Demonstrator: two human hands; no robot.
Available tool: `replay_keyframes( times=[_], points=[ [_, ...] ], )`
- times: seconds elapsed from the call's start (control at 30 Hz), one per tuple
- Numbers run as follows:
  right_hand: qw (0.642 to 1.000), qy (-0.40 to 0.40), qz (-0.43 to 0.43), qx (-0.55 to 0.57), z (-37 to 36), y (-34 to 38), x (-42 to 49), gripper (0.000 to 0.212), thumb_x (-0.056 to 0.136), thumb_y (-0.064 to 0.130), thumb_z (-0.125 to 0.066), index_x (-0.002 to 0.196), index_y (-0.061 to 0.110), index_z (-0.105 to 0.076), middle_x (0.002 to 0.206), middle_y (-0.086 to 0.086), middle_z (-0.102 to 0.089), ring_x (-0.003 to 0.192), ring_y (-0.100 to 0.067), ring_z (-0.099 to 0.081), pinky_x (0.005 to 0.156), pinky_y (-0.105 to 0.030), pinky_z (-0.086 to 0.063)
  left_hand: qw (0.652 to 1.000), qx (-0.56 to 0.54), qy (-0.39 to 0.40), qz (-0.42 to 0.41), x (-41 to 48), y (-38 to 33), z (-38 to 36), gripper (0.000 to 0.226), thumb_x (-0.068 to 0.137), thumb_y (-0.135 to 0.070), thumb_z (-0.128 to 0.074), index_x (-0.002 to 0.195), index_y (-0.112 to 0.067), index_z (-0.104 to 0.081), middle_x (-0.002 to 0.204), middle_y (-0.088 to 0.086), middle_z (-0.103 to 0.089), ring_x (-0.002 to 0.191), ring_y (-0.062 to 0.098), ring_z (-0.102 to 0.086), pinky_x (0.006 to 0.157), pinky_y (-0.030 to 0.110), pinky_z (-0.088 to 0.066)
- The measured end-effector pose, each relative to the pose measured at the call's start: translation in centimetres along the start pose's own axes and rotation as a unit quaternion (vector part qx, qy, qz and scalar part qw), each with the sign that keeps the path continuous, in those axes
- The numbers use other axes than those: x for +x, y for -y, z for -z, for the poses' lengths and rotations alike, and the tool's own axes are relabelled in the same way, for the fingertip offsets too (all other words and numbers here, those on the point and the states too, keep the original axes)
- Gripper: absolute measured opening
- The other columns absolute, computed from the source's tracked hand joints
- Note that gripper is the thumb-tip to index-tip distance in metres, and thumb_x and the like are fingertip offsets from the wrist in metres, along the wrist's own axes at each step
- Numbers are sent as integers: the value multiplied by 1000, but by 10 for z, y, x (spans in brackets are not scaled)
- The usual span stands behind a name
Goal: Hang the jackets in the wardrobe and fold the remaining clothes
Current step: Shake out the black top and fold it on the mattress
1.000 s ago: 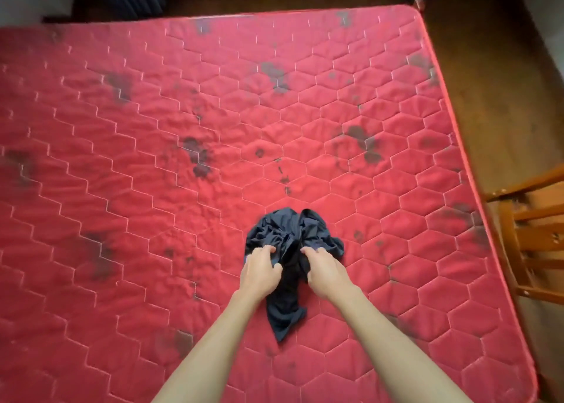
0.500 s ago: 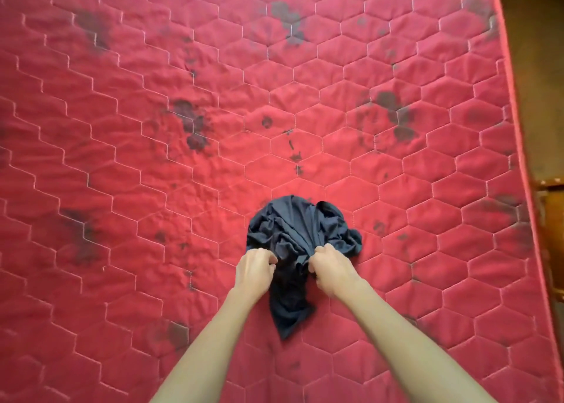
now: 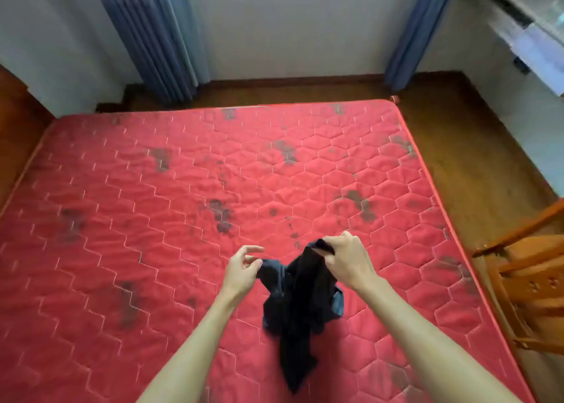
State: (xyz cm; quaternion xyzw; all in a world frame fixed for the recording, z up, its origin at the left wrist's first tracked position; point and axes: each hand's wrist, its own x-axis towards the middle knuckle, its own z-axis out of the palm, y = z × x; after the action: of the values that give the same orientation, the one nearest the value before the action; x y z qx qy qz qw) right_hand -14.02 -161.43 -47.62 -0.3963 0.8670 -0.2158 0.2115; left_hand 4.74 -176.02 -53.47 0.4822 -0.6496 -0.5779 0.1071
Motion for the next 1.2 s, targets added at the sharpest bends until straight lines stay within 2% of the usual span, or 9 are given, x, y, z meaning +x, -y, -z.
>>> replay_keyframes(
  times=[0.23,0.4,0.53,0.73,0.87,0.97,1.03,1.13,1.2],
  points=[
    [984,-140,-11,109,129,30,-53,24,98,30,-60,92,12,-74,87,-4,-75,85,-26,-66,74,-36,-43,993,-62,-58,-85,-36,-111,110,35,90,12,-50,90,-15,-70,88,11,-70,80,21,-62,70,31,-48],
    [958,-206,79,183,205,77,-93,21,98,21,-62,83,8,-71,80,-7,-72,66,-2,-59,64,-20,-43,985,-5,-107,-136,-60,-175,167,22,94,5,-52,99,-8,-69,92,17,-67,72,23,-61,67,34,-54],
    [920,-258,165,244,253,133,-117,18,97,19,-63,92,8,-76,86,-2,-75,73,5,-61,74,-22,-48,972,72,-88,-207,-107,-216,157,15,87,-16,-71,102,-17,-72,102,4,-73,98,22,-69,84,34,-55],
    [883,-296,197,307,310,212,-139,28,97,30,-62,91,8,-78,86,-10,-76,80,-23,-70,70,-35,-53,949,95,180,-242,-206,-266,52,71,61,-69,-74,116,-24,-65,100,2,-76,90,21,-73,81,42,-59],
    [875,-280,171,357,327,235,-144,23,97,21,-59,97,5,-76,77,-7,-70,74,-27,-68,70,-49,-60,943,161,143,-252,-238,-279,-21,100,55,-89,-67,129,-25,-50,112,-5,-66,102,15,-65,83,29,-55],
    [859,-287,181,383,336,233,-153,25,97,9,-53,111,10,-73,74,3,-62,70,-16,-63,63,-37,-61,944,174,15,-279,-234,-285,-37,61,76,-46,-75,125,-17,-51,99,-1,-66,93,22,-67,74,32,-56],
    [845,-303,171,405,346,221,-157,27,96,7,-51,106,19,-73,75,4,-62,73,-19,-64,68,-47,-63,941,167,-36,-292,-227,-289,-25,31,84,-10,-62,115,-10,-60,92,4,-67,91,29,-68,71,34,-56],
    [824,-340,125,436,365,193,-155,29,97,7,-49,98,27,-71,78,0,-60,76,-23,-60,74,-54,-58,920,203,-103,-320,-210,-288,12,22,82,1,-55,100,-8,-65,88,9,-70,88,32,-67,62,29,-43],
    [801,-345,102,479,376,175,-153,28,99,7,-47,97,22,-70,86,-5,-58,80,-23,-61,64,-42,-61,903,241,-130,-333,-199,-286,37,20,80,0,-57,94,-9,-68,90,11,-72,87,32,-66,66,32,-44]
  ],
)
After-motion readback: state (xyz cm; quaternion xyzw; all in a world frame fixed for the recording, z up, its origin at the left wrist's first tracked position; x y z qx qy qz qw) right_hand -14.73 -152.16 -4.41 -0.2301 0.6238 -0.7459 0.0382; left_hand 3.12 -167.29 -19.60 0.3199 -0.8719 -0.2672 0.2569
